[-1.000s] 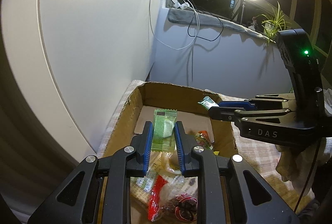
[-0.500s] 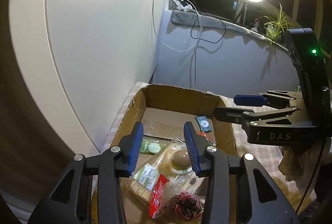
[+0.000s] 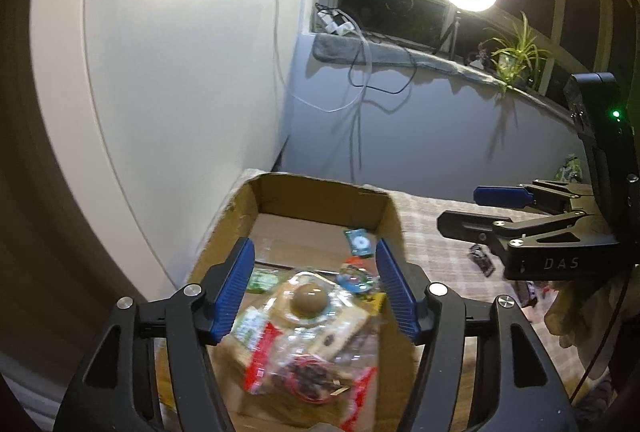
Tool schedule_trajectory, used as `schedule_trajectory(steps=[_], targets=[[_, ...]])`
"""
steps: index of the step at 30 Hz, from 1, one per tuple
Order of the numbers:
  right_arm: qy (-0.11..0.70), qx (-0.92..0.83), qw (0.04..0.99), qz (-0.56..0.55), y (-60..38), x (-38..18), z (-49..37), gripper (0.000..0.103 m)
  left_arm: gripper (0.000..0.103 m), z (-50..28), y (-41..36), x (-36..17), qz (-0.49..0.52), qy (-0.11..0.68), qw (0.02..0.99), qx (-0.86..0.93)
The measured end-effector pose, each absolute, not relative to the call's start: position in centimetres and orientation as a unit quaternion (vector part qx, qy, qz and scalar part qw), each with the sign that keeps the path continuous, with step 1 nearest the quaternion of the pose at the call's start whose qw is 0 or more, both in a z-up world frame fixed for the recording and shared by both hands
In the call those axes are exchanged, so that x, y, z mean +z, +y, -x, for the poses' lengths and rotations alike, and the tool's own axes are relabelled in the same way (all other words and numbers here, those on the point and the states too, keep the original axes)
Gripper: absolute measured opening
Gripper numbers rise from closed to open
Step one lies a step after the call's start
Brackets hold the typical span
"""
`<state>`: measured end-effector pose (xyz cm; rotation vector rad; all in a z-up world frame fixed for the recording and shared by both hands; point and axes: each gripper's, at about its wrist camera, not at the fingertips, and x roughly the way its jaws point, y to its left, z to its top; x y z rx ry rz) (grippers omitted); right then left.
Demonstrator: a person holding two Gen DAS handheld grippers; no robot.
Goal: Organize snacks
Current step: 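Grasp the black wrapped candy with the left tool while the right tool grasps a Snickers bar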
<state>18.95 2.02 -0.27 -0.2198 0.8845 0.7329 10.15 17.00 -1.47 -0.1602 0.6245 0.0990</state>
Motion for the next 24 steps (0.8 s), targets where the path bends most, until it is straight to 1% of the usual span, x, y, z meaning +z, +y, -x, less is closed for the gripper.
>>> schedule_trajectory(steps=[11,17,24], targets=[[0.419,0.288,0.856,0.093,-7.8,0.7,-18.1,0.078,0.063,-10.9,12.3,-1.4,0.076,0.312,0.947,0.003],[0.432,0.254,0.861,0.091,-12.6,-0.1,-17.9,0.078,0.063,-11.6,9.4,-1.9,0.073,0.321,0.944,-0.022],[0.449,0.238,0.857,0.08,-15.8,-1.6,-17.4,0.078,0.063,-12.8,6.4,-2.5,0.067,0.335,0.939,-0.046]])
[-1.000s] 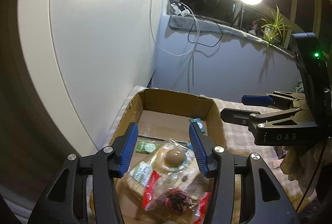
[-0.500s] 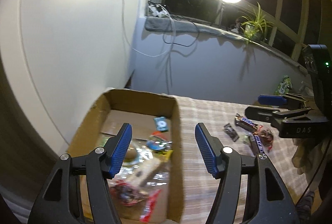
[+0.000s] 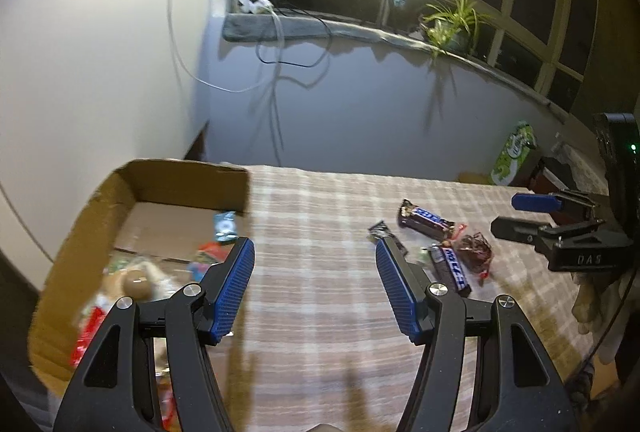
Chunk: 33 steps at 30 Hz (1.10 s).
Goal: Organize snacks
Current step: 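Grasp the black wrapped candy with the left tool while the right tool grasps a Snickers bar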
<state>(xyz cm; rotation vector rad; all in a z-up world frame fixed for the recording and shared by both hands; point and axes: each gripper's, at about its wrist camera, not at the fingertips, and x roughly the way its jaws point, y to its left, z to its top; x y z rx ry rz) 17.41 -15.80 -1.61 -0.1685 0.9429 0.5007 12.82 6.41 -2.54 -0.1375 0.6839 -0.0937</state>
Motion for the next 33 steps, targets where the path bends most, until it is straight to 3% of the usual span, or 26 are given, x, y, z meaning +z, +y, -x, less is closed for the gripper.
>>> schedule_trajectory(steps=[7,12,17,25,33], targets=[[0.459,0.251,0.849,0.077,-16.2,-3.3,-16.7,0.078,0.063,-14.9,3.6,-3.8,0.067,0.355,0.93,-0.068],[0.468,0.264,0.84,0.072,-16.0,-4.7,-16.6,0.078,0.055,-16.5,2.2,-5.1,0.071,0.375,0.921,-0.079],[0.483,0.281,0.827,0.061,-15.7,-6.3,-17.1,0.062,0.048,-18.5,1.2,-6.5,0.079,0.394,0.911,-0.091],[0.5,0.285,0.815,0.063,-14.8,-8.8,-17.8,0.044,0.048,-21.9,-0.9,-8.7,0.084,0.425,0.896,-0.101],[0.506,0.282,0.813,0.058,-14.7,-9.5,-18.5,0.044,0.041,-23.9,-2.4,-10.8,0.076,0.451,0.884,-0.095]])
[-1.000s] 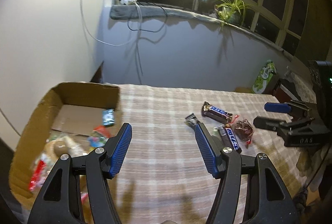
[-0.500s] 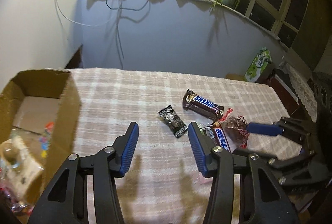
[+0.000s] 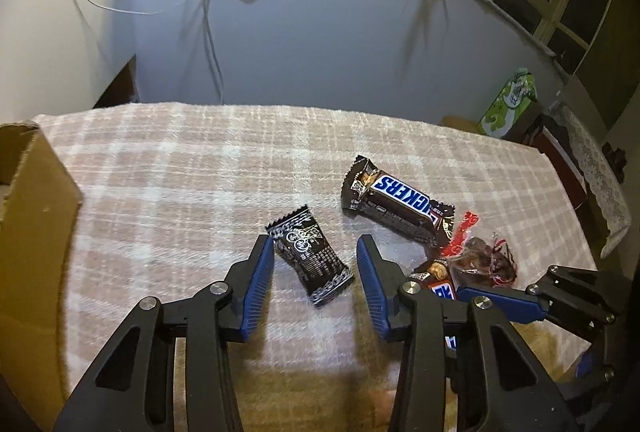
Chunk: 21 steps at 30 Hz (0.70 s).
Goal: Organize snacks
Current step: 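Grasp the black wrapped candy with the left tool while the right tool grasps a Snickers bar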
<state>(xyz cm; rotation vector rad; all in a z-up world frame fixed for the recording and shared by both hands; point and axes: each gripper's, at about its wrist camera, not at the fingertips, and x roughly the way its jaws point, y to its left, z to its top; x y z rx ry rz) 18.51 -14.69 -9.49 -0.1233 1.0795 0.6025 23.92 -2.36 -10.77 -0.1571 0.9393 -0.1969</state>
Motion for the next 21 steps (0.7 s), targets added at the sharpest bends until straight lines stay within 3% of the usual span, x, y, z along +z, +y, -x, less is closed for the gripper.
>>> schedule_trajectory(steps=[3,8,21], targets=[[0.506,0.278,0.814,0.064,-14.5,-9.6,-18.6,0.043,0.037,-24.0,-2.9,-10.9,0.062,0.45,0.886,-0.09],[0.513,0.276,0.81,0.07,-14.3,-10.1,-18.6,0.033,0.024,-24.1,-3.2,-11.0,0.039,0.448,0.889,-0.084],[0.504,0.27,0.819,0.048,-15.2,-9.1,-18.3,0.03,0.021,-23.0,-3.1,-10.3,0.032,0.434,0.896,-0.085]])
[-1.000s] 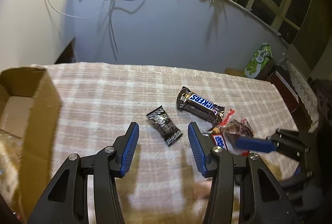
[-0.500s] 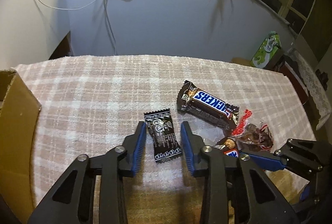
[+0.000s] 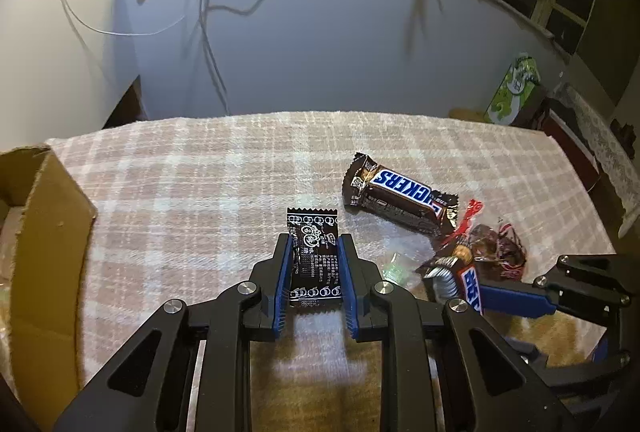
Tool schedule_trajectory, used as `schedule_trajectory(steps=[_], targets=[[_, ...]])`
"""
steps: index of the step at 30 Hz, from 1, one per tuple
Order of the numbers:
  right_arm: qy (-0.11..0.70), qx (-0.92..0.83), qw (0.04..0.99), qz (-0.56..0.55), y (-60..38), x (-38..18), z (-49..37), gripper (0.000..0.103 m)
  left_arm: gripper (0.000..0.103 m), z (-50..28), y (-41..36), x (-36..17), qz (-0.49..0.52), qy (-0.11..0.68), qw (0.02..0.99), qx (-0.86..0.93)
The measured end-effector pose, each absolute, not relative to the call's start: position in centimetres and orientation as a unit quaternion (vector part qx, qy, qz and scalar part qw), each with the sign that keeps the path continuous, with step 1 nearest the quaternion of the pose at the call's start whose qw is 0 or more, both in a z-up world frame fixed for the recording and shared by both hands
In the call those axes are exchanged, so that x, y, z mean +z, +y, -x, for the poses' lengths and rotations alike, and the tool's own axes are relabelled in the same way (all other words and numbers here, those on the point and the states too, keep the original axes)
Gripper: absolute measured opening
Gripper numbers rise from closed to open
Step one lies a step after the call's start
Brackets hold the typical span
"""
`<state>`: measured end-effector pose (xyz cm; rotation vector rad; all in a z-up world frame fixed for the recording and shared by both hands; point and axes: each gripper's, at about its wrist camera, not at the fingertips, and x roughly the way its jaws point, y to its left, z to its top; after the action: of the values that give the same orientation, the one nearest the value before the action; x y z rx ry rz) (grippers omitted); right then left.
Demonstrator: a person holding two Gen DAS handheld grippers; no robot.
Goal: Organize snacks
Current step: 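Grasp the black wrapped candy with the left tool while the right tool grasps a Snickers bar, then carry the black candy and Snickers bar into the box and release both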
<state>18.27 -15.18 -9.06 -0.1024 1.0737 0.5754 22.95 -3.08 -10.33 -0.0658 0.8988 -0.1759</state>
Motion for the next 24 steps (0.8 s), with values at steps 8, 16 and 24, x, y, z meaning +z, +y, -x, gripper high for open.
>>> schedule_trajectory(steps=[8,16,24], targets=[[0.491,0.267,0.829,0.025,-16.5,-7.0,-17.3,0.03,0.021,-20.9,-2.1,-7.8,0.042,0.41,0.907,-0.087],[0.471,0.27,0.839,0.02,-16.3,-4.1,-16.0,0.03,0.021,-17.9,-0.8,-5.2,0.052,0.381,0.919,-0.091],[0.449,0.287,0.846,0.029,-13.9,-1.4,-15.2,0.03,0.021,-14.3,1.5,-2.2,0.06,0.345,0.933,-0.083]])
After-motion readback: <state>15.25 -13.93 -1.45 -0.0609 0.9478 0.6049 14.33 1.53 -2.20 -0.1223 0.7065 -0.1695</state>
